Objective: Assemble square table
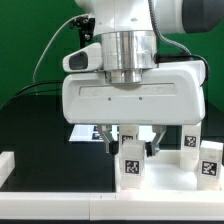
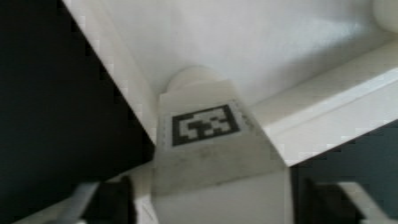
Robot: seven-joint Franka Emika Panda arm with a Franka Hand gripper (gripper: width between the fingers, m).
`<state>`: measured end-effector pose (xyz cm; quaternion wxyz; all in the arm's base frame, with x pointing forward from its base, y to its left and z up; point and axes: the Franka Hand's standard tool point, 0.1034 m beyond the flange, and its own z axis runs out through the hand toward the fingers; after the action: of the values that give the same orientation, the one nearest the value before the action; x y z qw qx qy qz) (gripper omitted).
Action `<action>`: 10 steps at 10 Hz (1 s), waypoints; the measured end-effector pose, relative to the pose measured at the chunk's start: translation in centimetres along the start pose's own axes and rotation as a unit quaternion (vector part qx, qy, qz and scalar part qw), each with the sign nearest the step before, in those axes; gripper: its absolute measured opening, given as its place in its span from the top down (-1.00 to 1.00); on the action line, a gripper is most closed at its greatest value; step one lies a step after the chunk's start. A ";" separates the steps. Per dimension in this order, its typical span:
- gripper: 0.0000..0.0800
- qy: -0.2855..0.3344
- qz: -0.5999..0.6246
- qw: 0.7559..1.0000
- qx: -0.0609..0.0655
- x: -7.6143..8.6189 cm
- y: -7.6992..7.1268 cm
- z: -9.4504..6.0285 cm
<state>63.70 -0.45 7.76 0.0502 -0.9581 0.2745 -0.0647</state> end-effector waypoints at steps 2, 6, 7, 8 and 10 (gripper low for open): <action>0.29 0.001 0.088 0.996 -0.002 0.2 0.3 0.0; 0.29 -0.007 0.480 0.877 0.002 -0.1 0.7 0.0; 0.29 -0.013 0.513 0.858 0.003 -0.1 1.0 0.0; 0.29 -0.013 0.535 0.845 0.002 -0.2 0.8 0.0; 0.29 -0.012 0.504 0.864 0.001 -0.2 0.8 0.0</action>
Offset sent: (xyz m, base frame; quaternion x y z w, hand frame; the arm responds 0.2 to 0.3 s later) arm 0.0009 -0.0020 0.0028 -0.0595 0.0219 0.3898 0.9187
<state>63.07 -1.05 7.65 0.0803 -0.6896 0.7195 -0.0198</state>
